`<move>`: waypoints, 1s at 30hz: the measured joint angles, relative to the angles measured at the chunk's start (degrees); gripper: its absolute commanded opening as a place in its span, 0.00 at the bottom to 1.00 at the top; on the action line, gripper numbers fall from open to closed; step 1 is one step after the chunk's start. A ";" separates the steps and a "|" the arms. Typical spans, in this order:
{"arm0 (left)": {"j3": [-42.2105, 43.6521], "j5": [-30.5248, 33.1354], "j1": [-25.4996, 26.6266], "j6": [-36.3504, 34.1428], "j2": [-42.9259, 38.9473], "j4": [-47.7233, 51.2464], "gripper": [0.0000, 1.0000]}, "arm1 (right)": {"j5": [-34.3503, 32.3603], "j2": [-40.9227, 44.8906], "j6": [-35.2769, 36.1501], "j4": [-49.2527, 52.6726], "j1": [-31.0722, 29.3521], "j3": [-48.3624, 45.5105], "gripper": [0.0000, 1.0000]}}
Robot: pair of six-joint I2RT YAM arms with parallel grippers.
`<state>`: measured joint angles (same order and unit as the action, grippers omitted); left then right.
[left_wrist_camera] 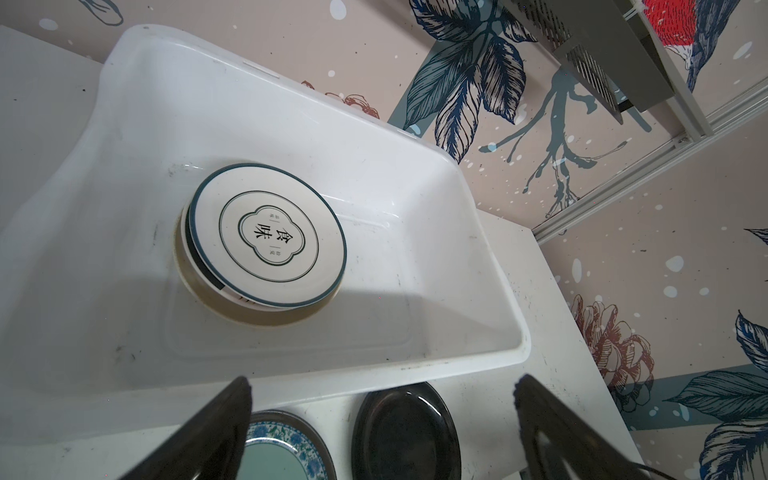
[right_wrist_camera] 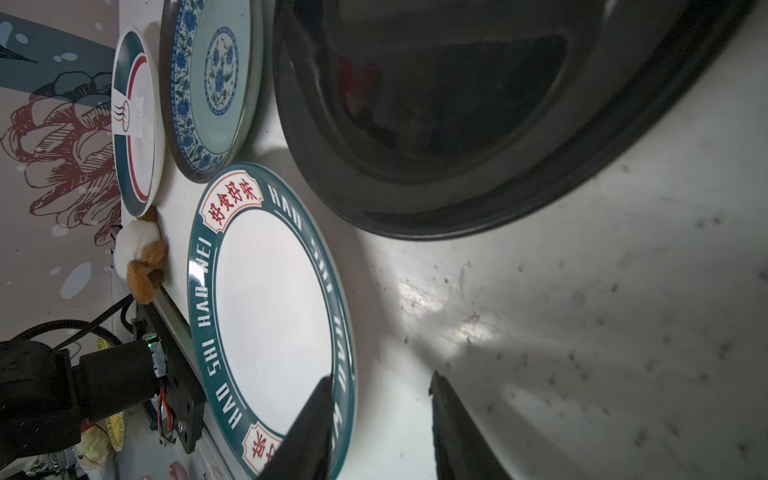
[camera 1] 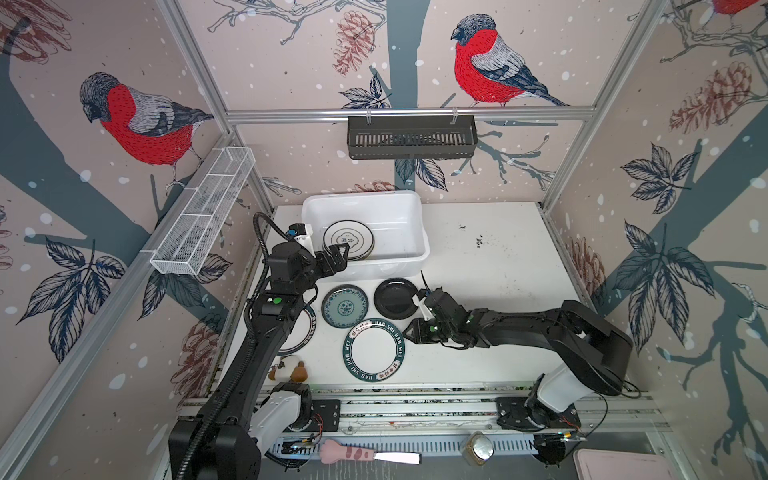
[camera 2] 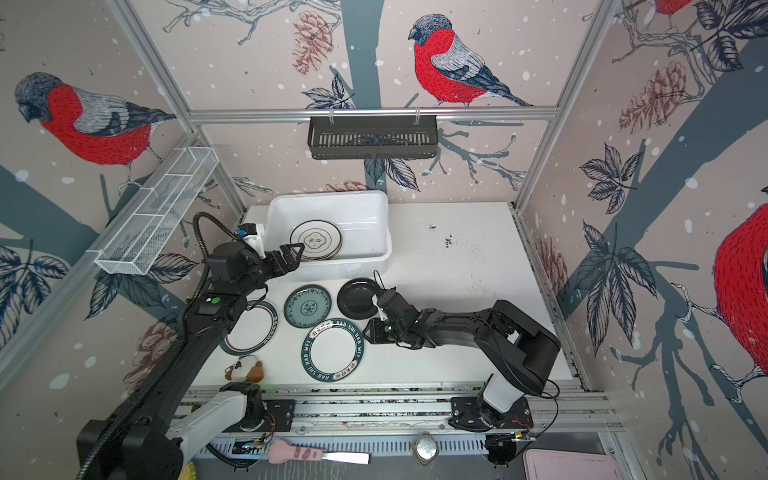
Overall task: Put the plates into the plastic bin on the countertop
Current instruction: 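Reach the right gripper to the green-rimmed HAO SHI HAO WEI plate's rim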
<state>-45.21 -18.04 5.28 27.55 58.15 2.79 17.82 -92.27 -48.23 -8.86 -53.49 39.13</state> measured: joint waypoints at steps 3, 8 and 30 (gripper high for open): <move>0.24 -0.70 0.00 0.63 0.00 -0.81 0.97 | 0.15 -1.31 0.02 0.15 -0.48 1.11 0.27; 0.35 -1.49 0.04 1.03 0.26 -1.27 0.97 | 0.61 -3.17 0.04 1.42 -0.79 2.60 0.26; 1.53 -1.55 0.04 1.11 1.46 -2.54 0.97 | 2.14 -6.67 0.42 3.96 -1.92 6.99 0.05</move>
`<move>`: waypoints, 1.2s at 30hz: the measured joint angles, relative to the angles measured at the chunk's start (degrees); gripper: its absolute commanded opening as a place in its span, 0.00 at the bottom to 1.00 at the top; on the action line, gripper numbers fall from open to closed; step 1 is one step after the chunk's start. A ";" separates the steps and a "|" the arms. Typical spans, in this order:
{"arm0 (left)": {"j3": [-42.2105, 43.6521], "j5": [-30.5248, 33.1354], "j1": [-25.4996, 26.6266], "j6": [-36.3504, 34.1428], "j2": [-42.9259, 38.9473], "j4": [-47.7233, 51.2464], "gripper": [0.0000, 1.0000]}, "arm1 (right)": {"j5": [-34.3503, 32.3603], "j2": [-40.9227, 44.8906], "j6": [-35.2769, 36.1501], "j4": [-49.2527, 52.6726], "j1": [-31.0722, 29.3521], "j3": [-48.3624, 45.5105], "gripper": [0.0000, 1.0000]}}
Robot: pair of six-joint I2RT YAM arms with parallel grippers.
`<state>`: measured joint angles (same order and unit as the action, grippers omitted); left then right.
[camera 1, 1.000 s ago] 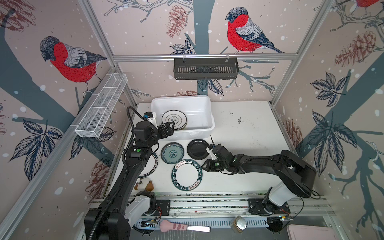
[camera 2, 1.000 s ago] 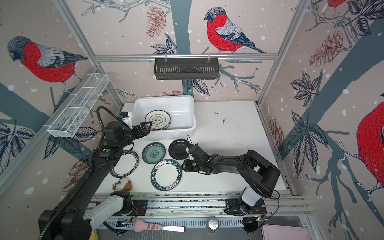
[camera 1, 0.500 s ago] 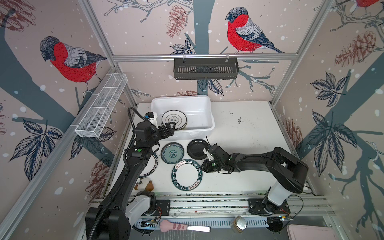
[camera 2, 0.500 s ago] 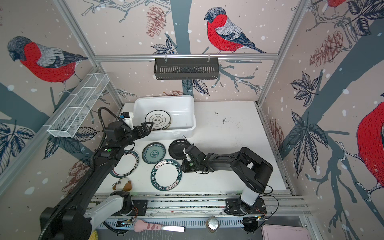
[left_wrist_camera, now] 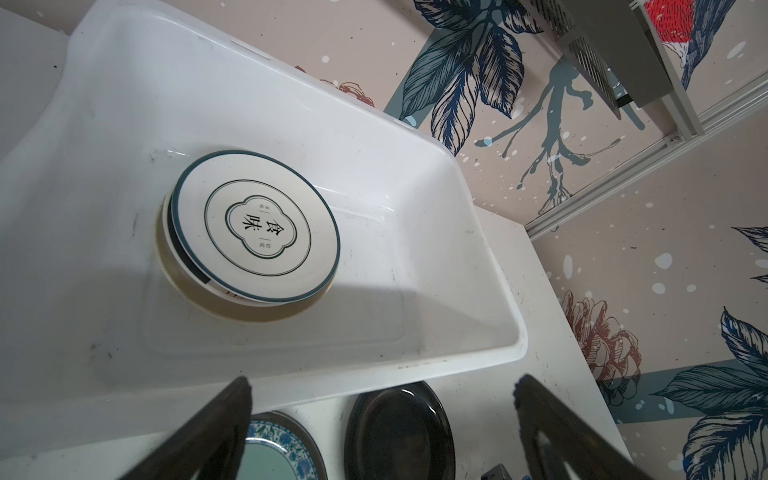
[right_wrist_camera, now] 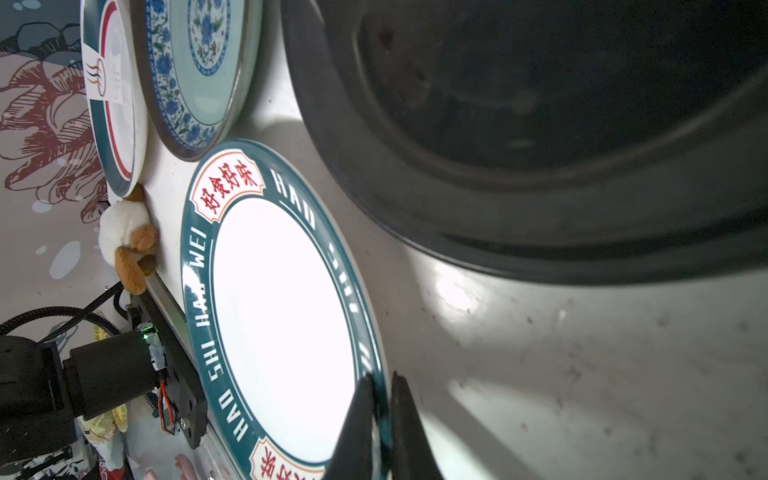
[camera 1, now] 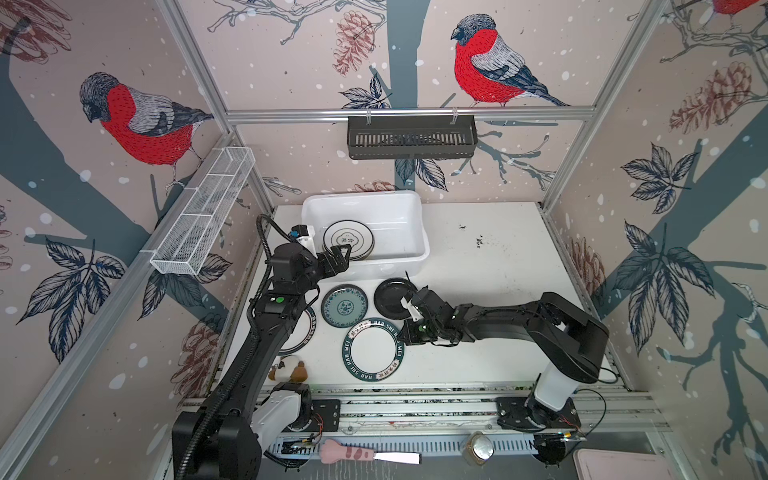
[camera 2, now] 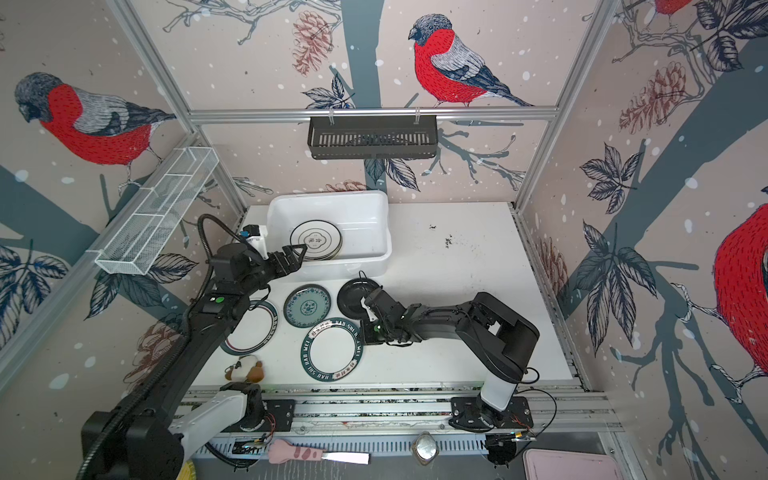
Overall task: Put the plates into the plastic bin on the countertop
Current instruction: 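Reach the right gripper to the green-rimmed HAO SHI HAO WEI plate's rim, then grasp the green-rimmed plate with the right gripper and lift it upright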
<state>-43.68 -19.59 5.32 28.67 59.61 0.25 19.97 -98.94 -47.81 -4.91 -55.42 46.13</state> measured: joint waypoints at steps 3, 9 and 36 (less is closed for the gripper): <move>0.00 0.11 0.00 -0.02 0.09 0.00 0.97 | -0.02 0.22 0.00 0.26 0.00 0.04 0.04; 0.00 0.13 0.00 -0.02 -0.17 0.04 0.97 | -0.07 1.66 0.00 0.48 0.42 -0.76 0.02; 2.29 0.81 3.80 2.82 0.79 -6.47 0.97 | -17.49 36.79 5.73 13.16 15.54 -11.19 0.00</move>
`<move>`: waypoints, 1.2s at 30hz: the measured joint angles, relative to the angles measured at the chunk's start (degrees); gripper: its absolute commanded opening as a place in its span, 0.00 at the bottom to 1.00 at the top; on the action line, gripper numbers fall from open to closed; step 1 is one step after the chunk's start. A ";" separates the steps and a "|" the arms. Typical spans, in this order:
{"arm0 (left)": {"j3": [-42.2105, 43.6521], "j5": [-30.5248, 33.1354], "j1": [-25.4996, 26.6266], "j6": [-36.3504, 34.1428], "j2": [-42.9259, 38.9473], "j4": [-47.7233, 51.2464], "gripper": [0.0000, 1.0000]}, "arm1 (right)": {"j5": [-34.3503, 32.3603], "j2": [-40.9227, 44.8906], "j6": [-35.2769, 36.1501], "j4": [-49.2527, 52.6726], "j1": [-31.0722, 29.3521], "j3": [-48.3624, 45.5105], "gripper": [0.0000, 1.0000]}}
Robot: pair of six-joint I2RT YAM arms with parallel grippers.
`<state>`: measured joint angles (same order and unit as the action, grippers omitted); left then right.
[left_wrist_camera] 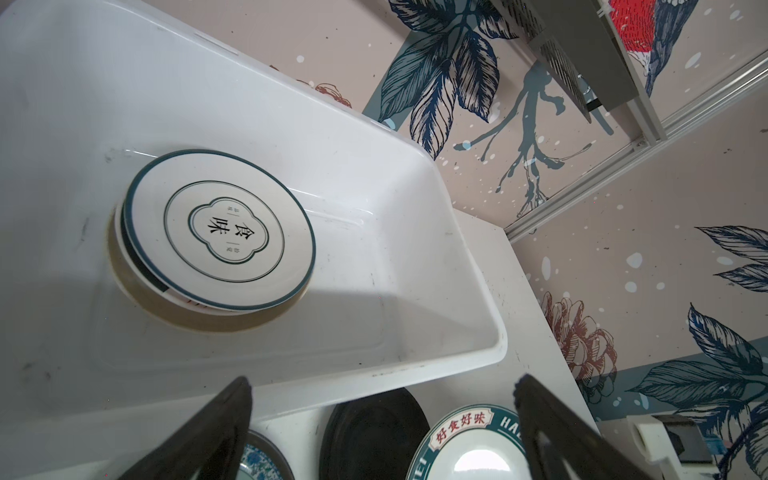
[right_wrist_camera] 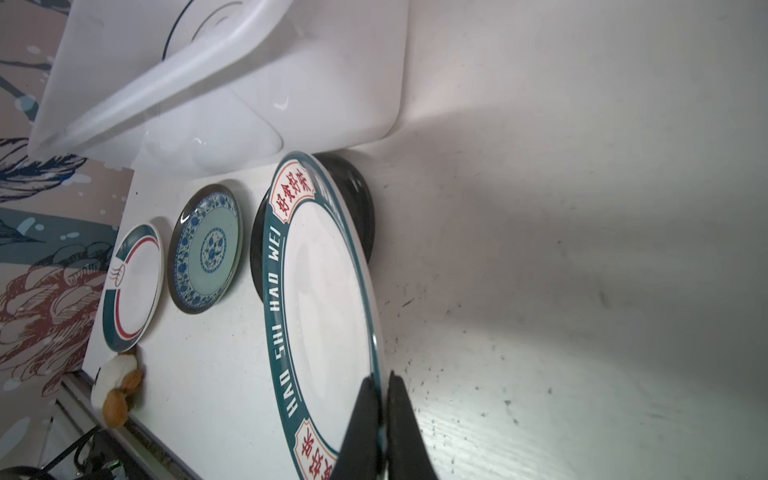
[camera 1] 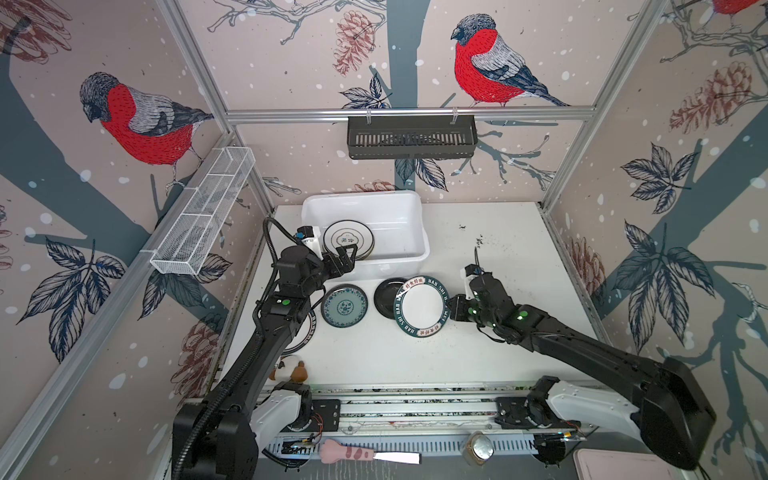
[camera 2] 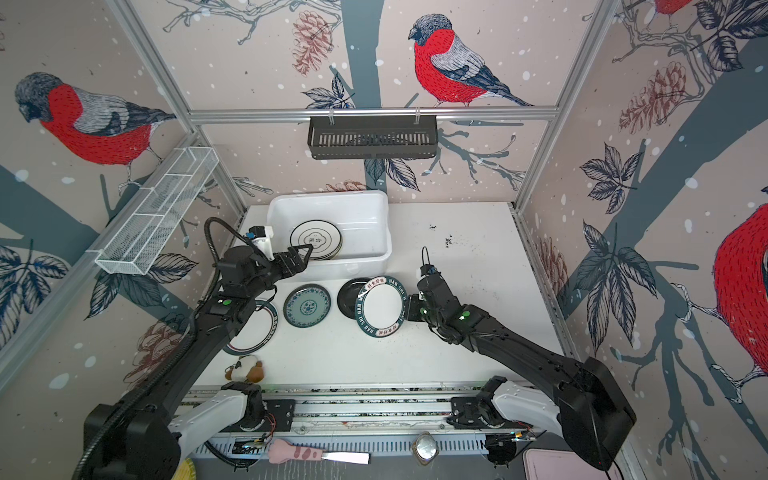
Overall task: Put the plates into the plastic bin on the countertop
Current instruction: 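Grasp the green-rimmed plate with the right gripper and lift it upright, then grasp the green-rimmed plate's rim with the left gripper while the right gripper holds it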
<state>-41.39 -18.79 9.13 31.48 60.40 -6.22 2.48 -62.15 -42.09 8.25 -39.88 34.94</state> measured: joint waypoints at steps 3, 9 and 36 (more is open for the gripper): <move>-1.03 1.01 1.81 -0.02 0.92 -0.46 0.97 | -1.14 5.20 0.02 0.83 2.93 -1.64 0.00; -3.19 1.97 4.35 -0.13 4.02 -1.27 0.97 | -3.39 12.04 0.24 1.55 8.33 -2.75 0.00; -12.90 -2.08 19.34 2.43 23.37 -12.50 0.73 | 3.13 5.70 -2.49 -11.26 20.20 9.16 0.00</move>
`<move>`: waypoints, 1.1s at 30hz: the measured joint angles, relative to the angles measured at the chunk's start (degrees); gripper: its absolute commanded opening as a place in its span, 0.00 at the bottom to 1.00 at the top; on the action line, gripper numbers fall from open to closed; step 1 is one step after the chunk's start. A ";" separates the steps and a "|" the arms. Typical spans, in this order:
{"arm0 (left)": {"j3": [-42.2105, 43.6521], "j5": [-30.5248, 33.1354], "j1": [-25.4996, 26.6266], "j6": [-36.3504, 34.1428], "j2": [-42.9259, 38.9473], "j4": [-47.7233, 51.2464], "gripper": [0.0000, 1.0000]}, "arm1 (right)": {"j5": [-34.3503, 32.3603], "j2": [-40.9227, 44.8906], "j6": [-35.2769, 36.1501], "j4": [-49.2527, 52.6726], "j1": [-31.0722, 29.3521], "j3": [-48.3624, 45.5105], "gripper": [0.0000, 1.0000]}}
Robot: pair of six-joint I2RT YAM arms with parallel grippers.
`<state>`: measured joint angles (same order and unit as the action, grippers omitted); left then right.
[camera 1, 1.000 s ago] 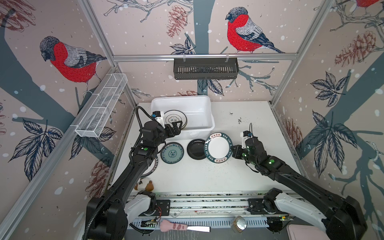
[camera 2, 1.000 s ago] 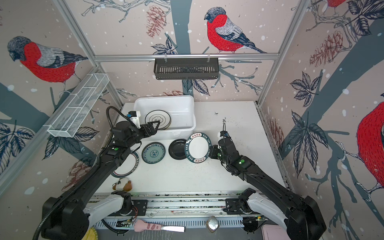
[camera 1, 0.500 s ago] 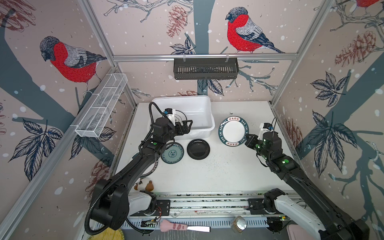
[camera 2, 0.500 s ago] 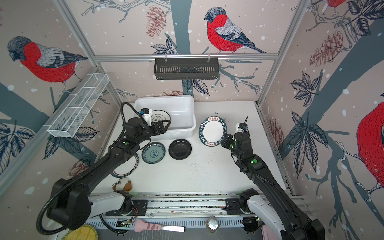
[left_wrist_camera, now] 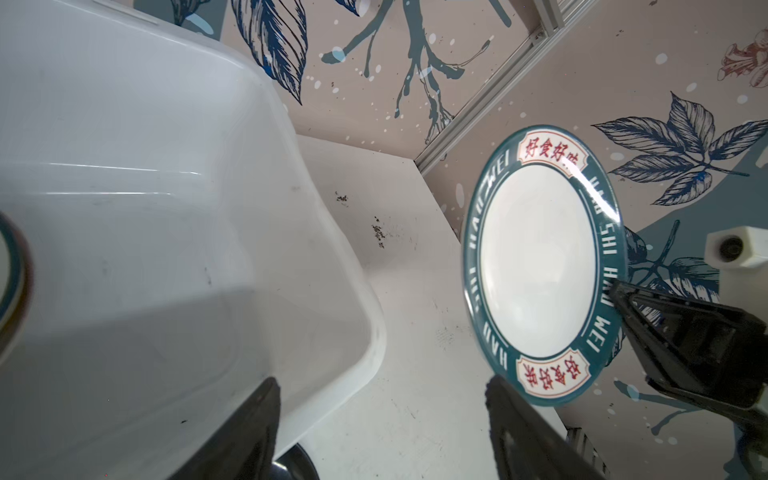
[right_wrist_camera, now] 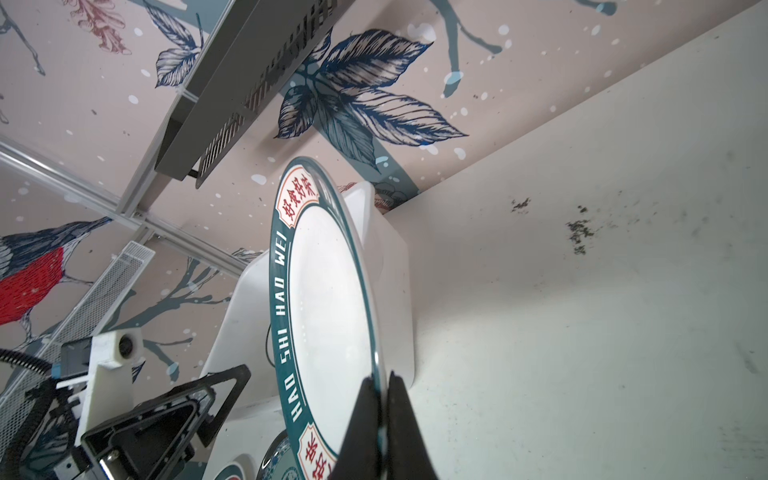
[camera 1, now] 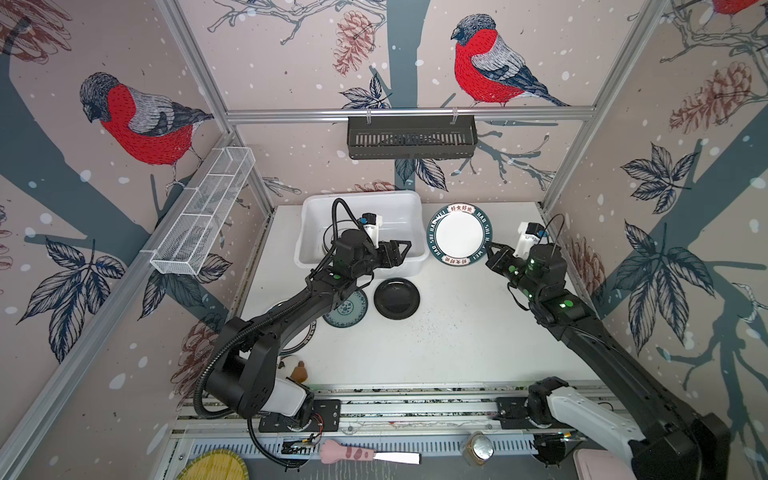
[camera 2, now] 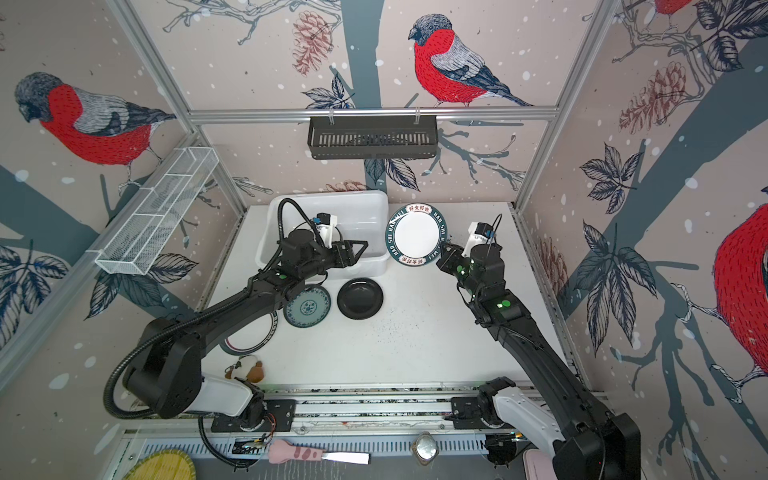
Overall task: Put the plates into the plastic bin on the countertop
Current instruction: 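Grasp the green-rimmed plate's rim with the left gripper while the right gripper holds it, then move the green-rimmed plate over the bin with the left gripper while the right gripper withdraws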
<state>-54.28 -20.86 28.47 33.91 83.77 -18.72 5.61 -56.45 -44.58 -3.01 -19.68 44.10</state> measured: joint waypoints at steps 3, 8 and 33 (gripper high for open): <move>-1.62 -0.39 0.57 0.61 2.05 -1.36 0.69 | 3.48 -1.84 -1.90 -2.49 -0.15 -0.15 0.00; -2.19 -1.53 0.61 2.16 4.68 -3.37 0.61 | 6.16 -2.47 -3.28 -6.12 -1.07 -0.87 0.00; -5.42 -7.34 0.79 10.54 8.96 -13.51 0.00 | 6.71 -7.50 -4.85 -8.96 -2.73 -1.46 0.12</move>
<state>-59.70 -28.21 29.26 44.45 92.73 -32.23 12.32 -63.94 -49.43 -11.97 -22.41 42.63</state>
